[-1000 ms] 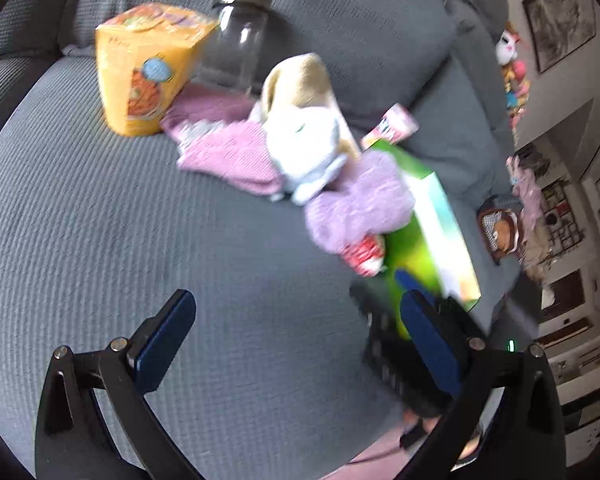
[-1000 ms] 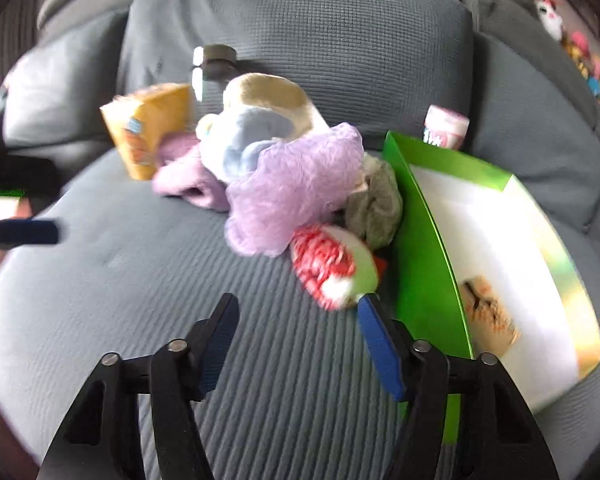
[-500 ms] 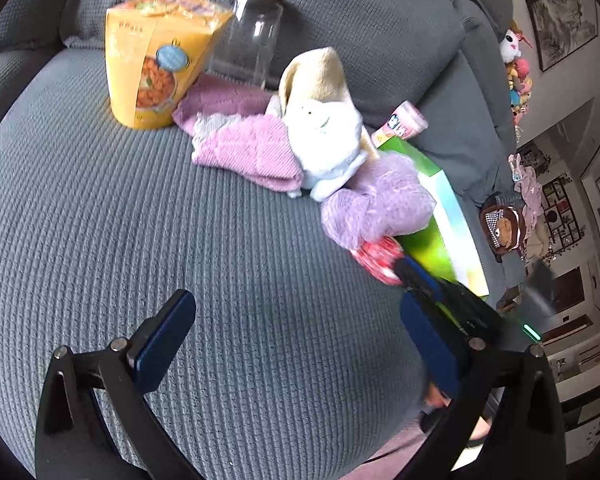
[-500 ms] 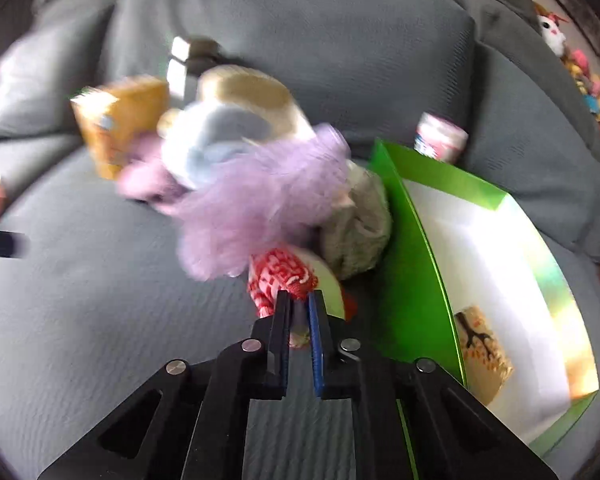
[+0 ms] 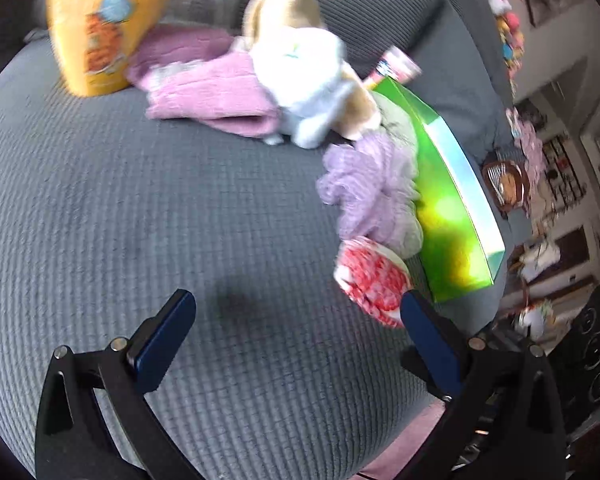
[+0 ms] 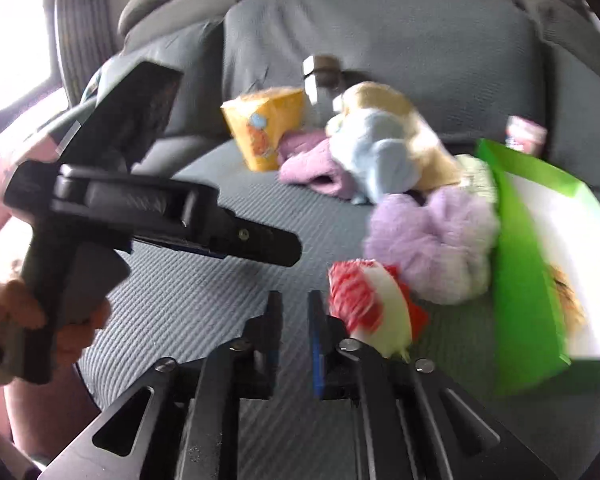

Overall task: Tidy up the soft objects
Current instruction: 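Grasp the red-and-white wrapped ball with the right gripper, then lower the wrapped ball into the green box and release it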

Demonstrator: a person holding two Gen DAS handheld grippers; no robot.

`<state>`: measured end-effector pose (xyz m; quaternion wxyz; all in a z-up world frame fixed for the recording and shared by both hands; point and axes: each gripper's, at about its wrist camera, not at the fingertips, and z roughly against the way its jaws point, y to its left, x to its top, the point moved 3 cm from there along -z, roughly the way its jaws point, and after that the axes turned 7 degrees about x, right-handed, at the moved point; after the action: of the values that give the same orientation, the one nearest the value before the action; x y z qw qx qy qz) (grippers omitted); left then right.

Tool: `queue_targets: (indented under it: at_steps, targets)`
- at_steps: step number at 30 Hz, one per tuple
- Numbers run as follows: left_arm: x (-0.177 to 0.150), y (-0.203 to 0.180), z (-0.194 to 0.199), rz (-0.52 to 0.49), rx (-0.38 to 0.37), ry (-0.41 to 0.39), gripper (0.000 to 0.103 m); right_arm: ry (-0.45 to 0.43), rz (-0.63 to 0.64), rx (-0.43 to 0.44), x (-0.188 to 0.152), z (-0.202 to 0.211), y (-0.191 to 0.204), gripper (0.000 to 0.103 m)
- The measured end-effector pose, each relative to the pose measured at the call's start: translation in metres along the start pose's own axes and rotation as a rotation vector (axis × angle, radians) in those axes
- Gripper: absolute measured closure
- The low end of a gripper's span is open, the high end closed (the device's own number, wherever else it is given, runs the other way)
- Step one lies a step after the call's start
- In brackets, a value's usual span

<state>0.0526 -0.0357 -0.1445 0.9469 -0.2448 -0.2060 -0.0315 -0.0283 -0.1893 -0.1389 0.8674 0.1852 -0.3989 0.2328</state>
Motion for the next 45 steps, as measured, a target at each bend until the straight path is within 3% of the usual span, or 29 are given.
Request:
queue_targets:
  at_steps: [2,10,11,13,14,16,24,34,38,45]
  targets:
    - [0.003,-0.011,-0.008,-0.038,-0.001,0.01,0.001,0.009,-0.033,-0.049,-0.009,0.005,-0.011,0.041]
    - [0.012,-0.051,-0.046,-0.152,-0.011,0.064,0.006,0.046,-0.143,-0.076,-0.011,-0.024,-0.036,0.038]
    - [0.012,-0.052,-0.049,-0.156,-0.017,0.072,0.012,0.049,-0.15,-0.081,-0.011,-0.028,-0.036,0.039]
    - [0.01,-0.053,-0.05,-0.168,-0.021,0.065,0.018,0.052,-0.16,-0.066,-0.011,-0.034,-0.037,0.053]
    - [0.009,-0.053,-0.05,-0.168,-0.037,0.062,0.028,0.058,-0.168,-0.066,-0.012,-0.037,-0.039,0.061]
    - [0.007,-0.05,-0.05,-0.151,-0.074,0.072,0.047,0.051,-0.168,-0.063,-0.014,-0.038,-0.04,0.066]
    - [-0.004,-0.049,-0.028,-0.165,-0.085,0.034,0.047,0.017,-0.126,-0.052,-0.009,-0.025,-0.029,0.073]
    - [0.034,-0.103,0.032,-0.322,-0.031,-0.149,0.047,-0.162,-0.102,-0.06,0.045,0.03,-0.036,0.073]
    - [0.057,-0.134,0.029,-0.382,-0.016,-0.185,0.047,-0.216,-0.121,-0.101,0.062,0.046,-0.054,0.073]
    - [0.083,-0.174,-0.003,-0.421,-0.03,-0.16,0.047,-0.243,-0.213,-0.146,0.069,0.055,-0.101,0.073]
